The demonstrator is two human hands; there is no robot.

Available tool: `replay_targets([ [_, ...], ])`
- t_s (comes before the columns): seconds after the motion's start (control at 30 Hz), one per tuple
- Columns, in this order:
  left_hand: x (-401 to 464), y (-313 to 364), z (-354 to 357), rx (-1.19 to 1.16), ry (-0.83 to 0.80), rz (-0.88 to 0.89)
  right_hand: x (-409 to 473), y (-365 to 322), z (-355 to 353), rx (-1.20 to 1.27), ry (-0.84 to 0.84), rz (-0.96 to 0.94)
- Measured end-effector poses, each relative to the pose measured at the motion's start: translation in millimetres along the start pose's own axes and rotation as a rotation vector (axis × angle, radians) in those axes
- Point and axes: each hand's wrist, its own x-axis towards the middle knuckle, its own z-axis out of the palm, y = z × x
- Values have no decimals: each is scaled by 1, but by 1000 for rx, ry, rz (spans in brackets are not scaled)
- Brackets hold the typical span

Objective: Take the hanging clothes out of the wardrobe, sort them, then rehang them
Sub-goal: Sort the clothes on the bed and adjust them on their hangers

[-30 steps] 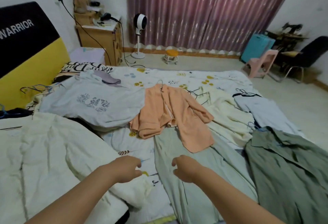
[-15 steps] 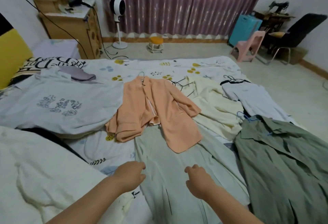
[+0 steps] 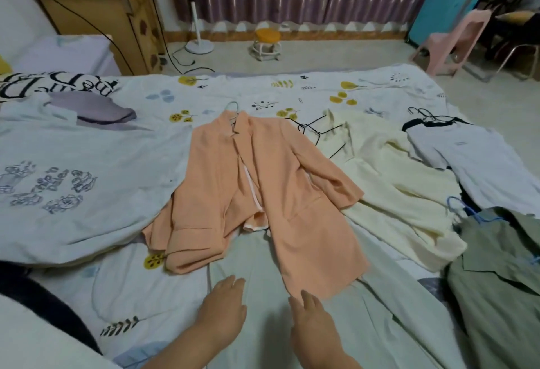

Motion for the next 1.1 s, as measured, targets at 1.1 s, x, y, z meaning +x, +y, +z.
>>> replay_targets([
  [1.1, -56, 54, 18, -323, 256, -188, -33, 33, -20, 144, 598, -122],
])
